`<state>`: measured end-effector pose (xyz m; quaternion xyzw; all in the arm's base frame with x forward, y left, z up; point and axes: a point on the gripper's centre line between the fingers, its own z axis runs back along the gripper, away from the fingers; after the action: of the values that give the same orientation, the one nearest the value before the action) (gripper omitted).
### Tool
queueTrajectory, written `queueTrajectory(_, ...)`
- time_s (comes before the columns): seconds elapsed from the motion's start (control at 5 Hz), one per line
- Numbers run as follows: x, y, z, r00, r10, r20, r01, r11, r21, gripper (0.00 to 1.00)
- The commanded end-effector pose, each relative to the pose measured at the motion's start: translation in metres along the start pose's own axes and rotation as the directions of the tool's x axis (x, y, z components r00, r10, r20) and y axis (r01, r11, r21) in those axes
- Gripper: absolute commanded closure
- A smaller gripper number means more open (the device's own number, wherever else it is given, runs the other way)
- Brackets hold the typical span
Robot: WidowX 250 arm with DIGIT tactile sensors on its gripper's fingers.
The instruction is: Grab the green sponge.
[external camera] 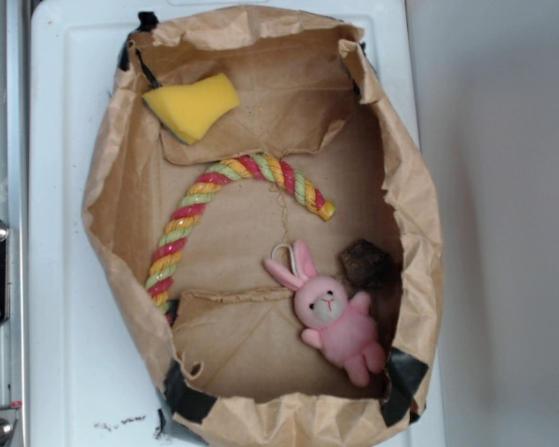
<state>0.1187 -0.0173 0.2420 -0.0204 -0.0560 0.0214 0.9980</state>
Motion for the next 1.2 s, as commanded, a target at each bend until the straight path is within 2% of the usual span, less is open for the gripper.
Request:
queueTrajectory(0.0, 0.0, 0.0, 0.0, 1.0, 0.0, 0.0, 0.0, 1.0, 0.0, 0.0)
queueTrajectory(0.2, 0.04, 0.015, -0.008, 0.993, 0.109, 0.048, -0.111, 0.993, 0.033, 0.0)
queueTrajectory(0.4, 0.069, 0.034, -0.024, 0.988, 0.145, 0.051, -0.142, 0.988, -0.06, 0.0)
queueTrajectory(0.6, 0.088, 0.048, -0.039, 0.99, 0.107, 0.095, -0.104, 0.994, -0.035, 0.0)
queueTrajectory(0.8, 0.105, 0.057, -0.062, 0.991, 0.071, 0.117, -0.067, 0.997, -0.039, 0.0)
queueTrajectory(1.0, 0.121, 0.053, -0.084, 0.992, 0.064, 0.11, -0.061, 0.998, -0.028, 0.0)
